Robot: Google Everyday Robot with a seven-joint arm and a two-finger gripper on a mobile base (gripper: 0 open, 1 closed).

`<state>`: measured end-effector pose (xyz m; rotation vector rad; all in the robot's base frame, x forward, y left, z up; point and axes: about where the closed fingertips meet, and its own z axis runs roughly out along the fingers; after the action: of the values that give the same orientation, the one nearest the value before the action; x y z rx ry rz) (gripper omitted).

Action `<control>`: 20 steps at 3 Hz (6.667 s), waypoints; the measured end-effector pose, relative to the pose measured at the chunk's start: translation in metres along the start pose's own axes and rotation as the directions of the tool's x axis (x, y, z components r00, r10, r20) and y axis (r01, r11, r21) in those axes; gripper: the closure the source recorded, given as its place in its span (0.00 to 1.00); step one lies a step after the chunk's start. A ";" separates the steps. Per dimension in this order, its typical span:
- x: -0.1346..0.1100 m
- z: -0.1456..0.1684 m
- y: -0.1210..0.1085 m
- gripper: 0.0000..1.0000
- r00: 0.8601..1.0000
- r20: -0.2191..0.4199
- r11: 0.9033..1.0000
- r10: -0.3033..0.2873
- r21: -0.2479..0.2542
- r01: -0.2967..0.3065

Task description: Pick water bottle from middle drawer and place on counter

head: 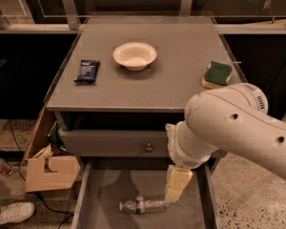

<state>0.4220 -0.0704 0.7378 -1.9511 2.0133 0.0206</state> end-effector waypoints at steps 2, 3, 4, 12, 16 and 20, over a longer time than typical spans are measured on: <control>-0.015 0.048 0.012 0.00 1.000 -0.002 1.000 -0.013 -0.008 0.013; -0.015 0.048 0.012 0.00 1.000 -0.002 1.000 -0.013 -0.008 0.013; -0.018 0.068 0.017 0.00 0.999 -0.022 0.999 -0.032 -0.007 0.032; -0.025 0.234 0.061 0.00 0.995 -0.004 0.987 -0.096 -0.130 0.095; -0.009 0.281 0.055 0.00 0.999 0.011 0.988 -0.047 -0.148 0.048; 0.023 0.339 0.063 0.00 1.000 -0.002 0.977 0.026 -0.214 -0.025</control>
Offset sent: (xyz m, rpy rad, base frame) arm -0.0034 0.0315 -0.0591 0.0011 0.0066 0.0117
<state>0.4379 -0.0071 0.3981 -2.0501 2.1113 0.2550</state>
